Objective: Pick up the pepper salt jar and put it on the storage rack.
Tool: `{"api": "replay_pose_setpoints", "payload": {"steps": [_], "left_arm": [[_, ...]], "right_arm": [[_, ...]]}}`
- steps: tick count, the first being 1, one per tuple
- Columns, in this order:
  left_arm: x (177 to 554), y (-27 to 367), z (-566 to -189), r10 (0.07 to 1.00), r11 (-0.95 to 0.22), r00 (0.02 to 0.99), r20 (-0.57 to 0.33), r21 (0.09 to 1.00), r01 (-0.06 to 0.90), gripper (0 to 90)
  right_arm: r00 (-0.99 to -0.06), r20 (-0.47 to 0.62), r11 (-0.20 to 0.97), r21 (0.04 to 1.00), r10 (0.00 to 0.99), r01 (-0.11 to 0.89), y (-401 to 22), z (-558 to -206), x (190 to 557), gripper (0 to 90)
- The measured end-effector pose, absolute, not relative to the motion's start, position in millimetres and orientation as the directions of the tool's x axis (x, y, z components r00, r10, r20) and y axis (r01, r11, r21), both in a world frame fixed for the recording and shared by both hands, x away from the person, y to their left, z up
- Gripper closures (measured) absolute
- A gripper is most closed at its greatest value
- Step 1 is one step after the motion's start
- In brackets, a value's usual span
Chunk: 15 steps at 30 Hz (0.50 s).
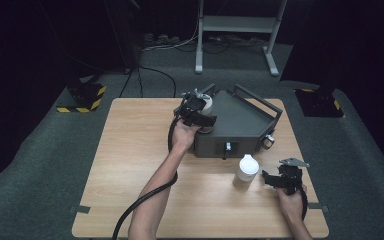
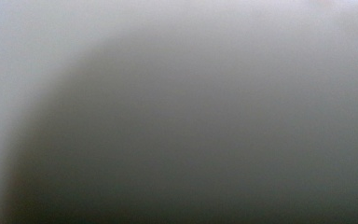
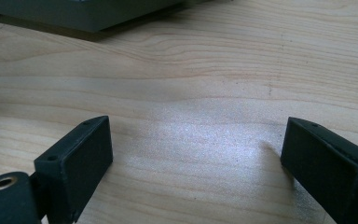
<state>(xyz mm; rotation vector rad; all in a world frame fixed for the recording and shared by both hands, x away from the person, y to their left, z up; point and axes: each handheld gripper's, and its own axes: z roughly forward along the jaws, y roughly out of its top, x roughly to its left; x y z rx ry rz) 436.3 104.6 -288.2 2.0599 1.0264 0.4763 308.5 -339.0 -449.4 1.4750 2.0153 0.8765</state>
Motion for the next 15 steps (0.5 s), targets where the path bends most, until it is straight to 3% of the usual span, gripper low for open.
{"api": "replay_pose_setpoints", "payload": {"steps": [15], "left_arm": [[437.1,101.6,-291.2,0.795,-0.381,0.607,0.003,0.78,0.496,30.0]], "right_arm": [[-0.297,-0.016,0.212,0.739,0.955,0.64,-339.1,-449.4,308.6,8.3]]}}
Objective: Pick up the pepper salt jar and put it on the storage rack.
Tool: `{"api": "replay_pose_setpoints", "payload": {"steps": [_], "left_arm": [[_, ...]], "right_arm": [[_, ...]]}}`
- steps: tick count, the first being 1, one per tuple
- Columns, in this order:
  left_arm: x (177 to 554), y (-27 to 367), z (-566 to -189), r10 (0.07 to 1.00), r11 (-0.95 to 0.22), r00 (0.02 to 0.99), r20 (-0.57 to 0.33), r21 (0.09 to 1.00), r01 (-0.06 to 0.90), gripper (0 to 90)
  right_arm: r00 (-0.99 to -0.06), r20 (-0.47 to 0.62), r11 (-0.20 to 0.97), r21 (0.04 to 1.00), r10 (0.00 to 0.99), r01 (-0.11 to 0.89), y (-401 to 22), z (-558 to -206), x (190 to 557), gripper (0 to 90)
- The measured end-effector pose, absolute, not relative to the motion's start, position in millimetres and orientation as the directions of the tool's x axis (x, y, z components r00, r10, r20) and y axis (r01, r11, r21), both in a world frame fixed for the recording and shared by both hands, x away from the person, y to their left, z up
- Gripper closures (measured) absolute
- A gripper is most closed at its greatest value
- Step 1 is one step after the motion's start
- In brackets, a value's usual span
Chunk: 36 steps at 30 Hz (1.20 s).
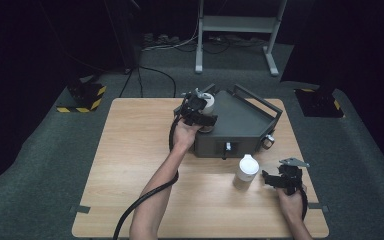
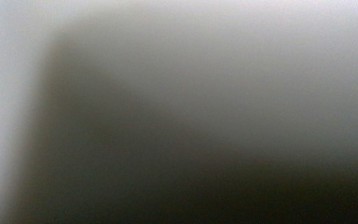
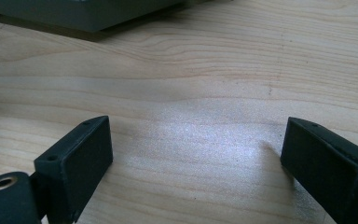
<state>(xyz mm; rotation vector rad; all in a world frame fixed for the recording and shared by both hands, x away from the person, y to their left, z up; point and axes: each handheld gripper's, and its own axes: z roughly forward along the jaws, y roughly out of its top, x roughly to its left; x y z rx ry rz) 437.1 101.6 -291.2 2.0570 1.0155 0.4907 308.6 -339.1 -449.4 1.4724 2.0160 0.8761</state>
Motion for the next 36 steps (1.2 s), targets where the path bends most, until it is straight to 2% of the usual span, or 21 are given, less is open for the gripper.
{"api": "replay_pose_setpoints", "payload": {"steps": [20,21,23,25,30,36], "left_arm": [[436,100,-298,0.804,-0.358,0.595,-0.003,0.796,0.488,29.4],[434,100,-299,0.808,-0.353,0.589,0.001,0.802,0.482,27.5],[430,101,-300,0.816,-0.333,0.578,-0.005,0.813,0.477,10.7],[428,103,-299,0.813,-0.328,0.582,-0.01,0.819,0.471,5.4],[418,113,-296,0.809,-0.309,0.587,-0.025,0.832,0.461,1.2],[404,129,-296,0.808,-0.293,0.588,-0.042,0.837,0.463,1.0]], "right_arm": [[-0.297,-0.016,0.211,0.739,0.955,0.64,-339,-449,309,8.3],[-0.297,-0.016,0.211,0.739,0.955,0.64,-339,-449,309,8.3],[-0.296,-0.016,0.211,0.739,0.955,0.64,-339,-449,309,8.4],[-0.295,-0.015,0.209,0.738,0.955,0.641,-339,-449,308,8.4],[-0.294,-0.014,0.208,0.738,0.956,0.642,-338,-449,308,8.4],[-0.294,-0.015,0.209,0.739,0.956,0.641,-339,-449,308,8.5]]}}
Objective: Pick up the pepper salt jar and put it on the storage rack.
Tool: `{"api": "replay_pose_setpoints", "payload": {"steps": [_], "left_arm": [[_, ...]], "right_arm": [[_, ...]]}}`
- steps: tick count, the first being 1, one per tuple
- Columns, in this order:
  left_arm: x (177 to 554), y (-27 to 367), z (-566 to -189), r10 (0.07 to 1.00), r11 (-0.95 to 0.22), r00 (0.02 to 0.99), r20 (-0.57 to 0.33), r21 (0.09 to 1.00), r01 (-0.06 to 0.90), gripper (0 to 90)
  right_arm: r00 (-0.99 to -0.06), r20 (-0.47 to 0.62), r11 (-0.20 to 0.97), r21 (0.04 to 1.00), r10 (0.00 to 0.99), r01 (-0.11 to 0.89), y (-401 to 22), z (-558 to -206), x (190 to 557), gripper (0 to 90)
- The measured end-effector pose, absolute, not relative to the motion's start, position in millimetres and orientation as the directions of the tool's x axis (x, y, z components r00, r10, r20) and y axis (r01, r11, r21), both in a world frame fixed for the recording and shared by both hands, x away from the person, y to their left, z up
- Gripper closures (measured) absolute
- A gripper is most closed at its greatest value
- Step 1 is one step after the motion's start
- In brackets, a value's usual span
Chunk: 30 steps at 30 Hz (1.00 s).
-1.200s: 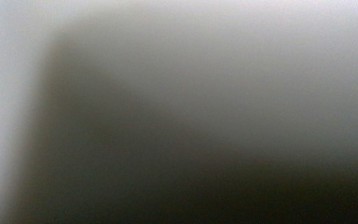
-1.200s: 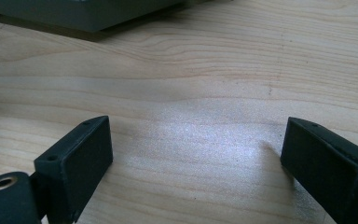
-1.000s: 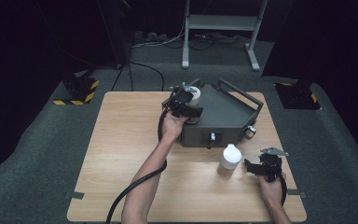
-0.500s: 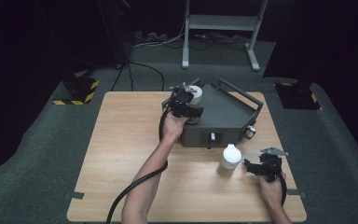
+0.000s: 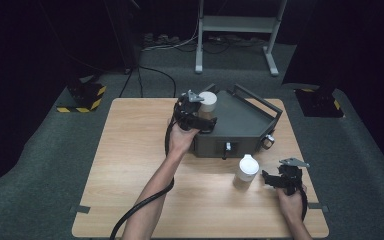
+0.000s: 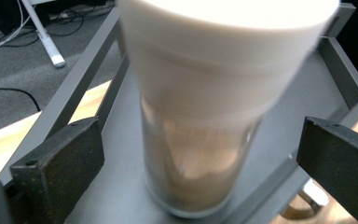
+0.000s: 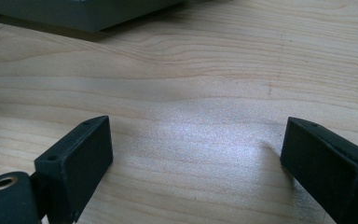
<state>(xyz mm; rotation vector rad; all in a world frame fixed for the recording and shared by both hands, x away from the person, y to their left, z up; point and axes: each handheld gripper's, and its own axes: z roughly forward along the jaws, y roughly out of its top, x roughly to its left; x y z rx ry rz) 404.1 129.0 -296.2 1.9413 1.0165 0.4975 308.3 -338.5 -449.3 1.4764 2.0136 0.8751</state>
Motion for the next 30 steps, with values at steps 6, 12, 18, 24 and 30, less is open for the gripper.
{"api": "replay_pose_setpoints", "payload": {"steps": [6,12,18,24,30], "left_arm": [[387,146,-297,0.813,-0.267,0.579,-0.058,0.847,0.46,1.4],[373,156,-300,0.817,-0.255,0.573,-0.064,0.851,0.459,2.3],[354,169,-305,0.824,-0.228,0.56,-0.086,0.855,0.466,3.4],[343,181,-314,0.834,-0.194,0.54,-0.114,0.855,0.48,3.7],[331,186,-324,0.838,-0.185,0.532,-0.123,0.854,0.487,3.5]], "right_arm": [[-0.293,-0.013,0.207,0.738,0.956,0.642,-338,-449,308,8.5],[-0.293,-0.013,0.207,0.738,0.956,0.642,-338,-449,308,8.5],[-0.293,-0.014,0.207,0.738,0.956,0.642,-338,-449,308,8.5],[-0.293,-0.013,0.207,0.738,0.956,0.642,-338,-449,308,8.5],[-0.294,-0.015,0.209,0.739,0.956,0.641,-338,-449,308,8.6]]}}
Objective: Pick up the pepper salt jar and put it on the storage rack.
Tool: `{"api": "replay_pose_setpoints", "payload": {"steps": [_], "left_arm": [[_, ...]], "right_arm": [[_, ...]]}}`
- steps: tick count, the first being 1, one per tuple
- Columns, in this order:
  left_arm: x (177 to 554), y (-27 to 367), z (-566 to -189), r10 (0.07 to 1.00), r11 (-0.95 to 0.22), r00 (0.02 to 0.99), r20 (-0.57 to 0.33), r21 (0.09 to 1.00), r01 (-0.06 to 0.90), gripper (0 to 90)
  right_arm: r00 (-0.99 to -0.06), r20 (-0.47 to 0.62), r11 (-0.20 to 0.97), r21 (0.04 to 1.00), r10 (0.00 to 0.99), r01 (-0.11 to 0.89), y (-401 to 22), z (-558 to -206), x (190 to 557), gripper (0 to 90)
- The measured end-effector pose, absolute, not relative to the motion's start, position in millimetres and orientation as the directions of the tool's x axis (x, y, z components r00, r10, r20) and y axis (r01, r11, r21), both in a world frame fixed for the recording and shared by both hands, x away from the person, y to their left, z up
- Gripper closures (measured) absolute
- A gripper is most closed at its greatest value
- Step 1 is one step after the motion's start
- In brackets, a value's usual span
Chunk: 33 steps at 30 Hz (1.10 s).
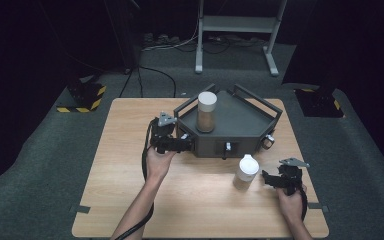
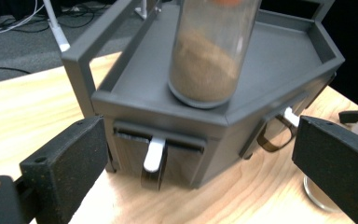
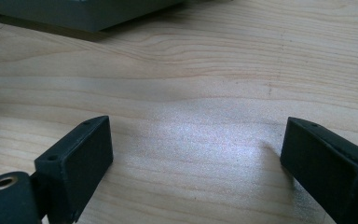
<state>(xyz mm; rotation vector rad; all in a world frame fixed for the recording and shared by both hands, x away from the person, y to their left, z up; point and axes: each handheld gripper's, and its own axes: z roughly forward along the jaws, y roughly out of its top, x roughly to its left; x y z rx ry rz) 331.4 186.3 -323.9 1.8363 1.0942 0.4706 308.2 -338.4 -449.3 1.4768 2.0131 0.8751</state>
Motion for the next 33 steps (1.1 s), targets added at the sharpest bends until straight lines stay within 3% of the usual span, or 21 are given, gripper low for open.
{"api": "replay_pose_setpoints", "payload": {"steps": [33], "left_arm": [[301,189,-392,0.873,-0.223,0.479,-0.092,0.798,0.56,4.1]], "right_arm": [[-0.292,-0.014,0.206,0.739,0.956,0.642,-338,-449,308,8.6]]}}
